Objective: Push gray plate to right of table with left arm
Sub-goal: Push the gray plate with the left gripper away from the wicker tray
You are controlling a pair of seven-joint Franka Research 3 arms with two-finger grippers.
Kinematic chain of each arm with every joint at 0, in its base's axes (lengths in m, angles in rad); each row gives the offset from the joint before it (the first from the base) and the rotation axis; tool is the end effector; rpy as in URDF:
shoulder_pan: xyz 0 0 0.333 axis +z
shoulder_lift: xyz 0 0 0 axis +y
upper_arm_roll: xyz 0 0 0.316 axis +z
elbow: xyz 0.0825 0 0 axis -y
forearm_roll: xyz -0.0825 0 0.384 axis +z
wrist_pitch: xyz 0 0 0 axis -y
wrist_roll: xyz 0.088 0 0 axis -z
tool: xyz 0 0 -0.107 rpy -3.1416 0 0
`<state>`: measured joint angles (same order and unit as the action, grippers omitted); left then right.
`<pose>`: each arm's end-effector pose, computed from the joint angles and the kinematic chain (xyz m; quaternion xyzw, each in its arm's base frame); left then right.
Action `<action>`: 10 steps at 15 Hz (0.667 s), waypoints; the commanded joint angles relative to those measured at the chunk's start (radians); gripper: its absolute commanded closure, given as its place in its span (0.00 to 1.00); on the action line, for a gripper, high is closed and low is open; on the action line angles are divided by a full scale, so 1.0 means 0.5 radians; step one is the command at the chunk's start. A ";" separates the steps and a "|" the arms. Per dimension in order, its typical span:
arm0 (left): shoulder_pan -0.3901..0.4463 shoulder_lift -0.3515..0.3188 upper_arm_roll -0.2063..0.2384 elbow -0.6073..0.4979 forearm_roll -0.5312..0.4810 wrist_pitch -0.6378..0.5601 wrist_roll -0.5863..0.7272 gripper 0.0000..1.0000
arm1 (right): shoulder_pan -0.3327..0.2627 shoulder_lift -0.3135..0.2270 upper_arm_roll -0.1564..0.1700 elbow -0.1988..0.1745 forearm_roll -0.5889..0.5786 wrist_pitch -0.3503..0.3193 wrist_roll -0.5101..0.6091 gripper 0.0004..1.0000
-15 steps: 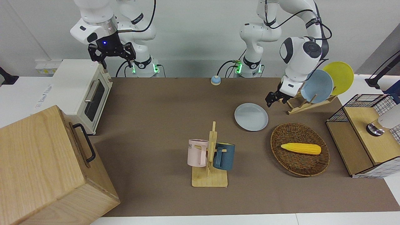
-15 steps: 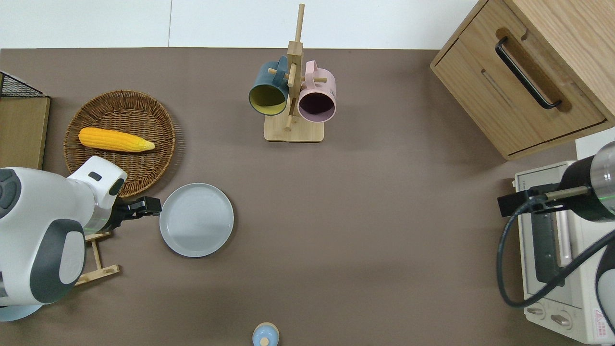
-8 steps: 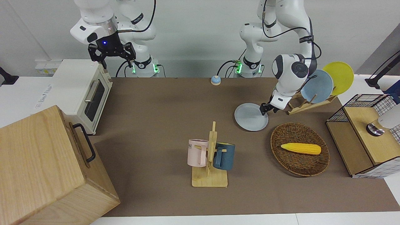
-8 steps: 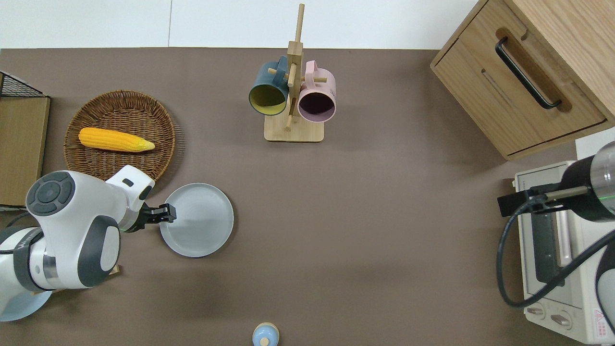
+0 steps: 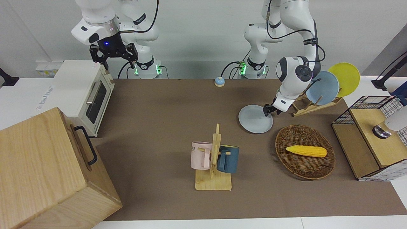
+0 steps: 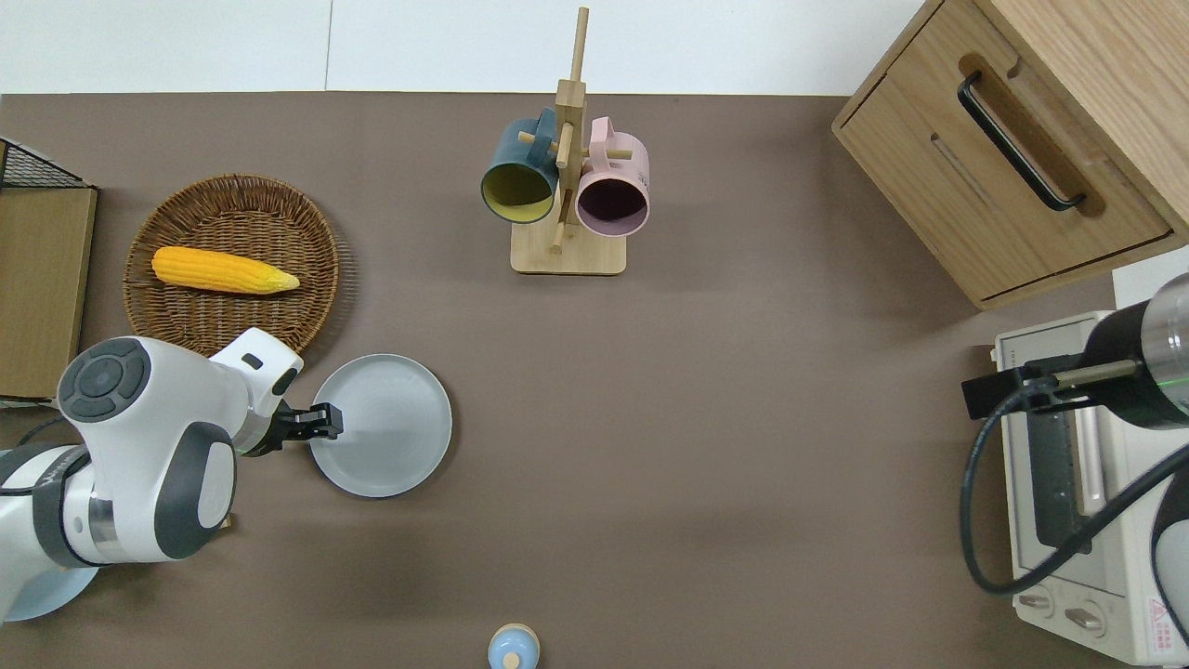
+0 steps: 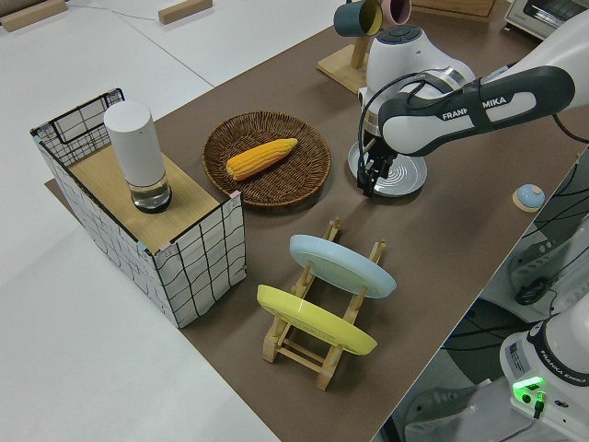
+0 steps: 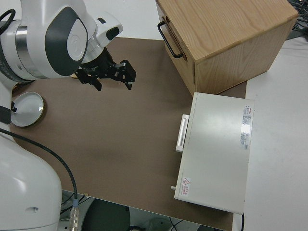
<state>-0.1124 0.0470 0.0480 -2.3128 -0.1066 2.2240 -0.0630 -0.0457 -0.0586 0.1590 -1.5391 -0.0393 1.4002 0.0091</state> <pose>0.4979 -0.0354 0.3126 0.9964 0.0345 -0.0700 0.0345 0.5151 0.0567 0.6561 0.9977 0.0492 -0.0389 0.0265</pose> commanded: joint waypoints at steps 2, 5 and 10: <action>-0.002 0.013 -0.004 -0.035 -0.060 0.050 0.077 0.54 | -0.016 -0.021 0.010 -0.008 -0.001 -0.024 -0.015 0.00; -0.002 0.013 -0.004 -0.035 -0.060 0.050 0.077 0.80 | -0.016 -0.021 0.010 -0.008 0.002 -0.024 -0.015 0.00; -0.002 0.016 -0.004 -0.035 -0.060 0.050 0.071 1.00 | -0.016 -0.021 0.010 -0.008 -0.001 -0.024 -0.015 0.00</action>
<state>-0.1126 0.0571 0.0457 -2.3126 -0.1197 2.2253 -0.0447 -0.0457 -0.0586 0.1590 -1.5391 -0.0393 1.4002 0.0091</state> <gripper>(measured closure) 0.956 0.004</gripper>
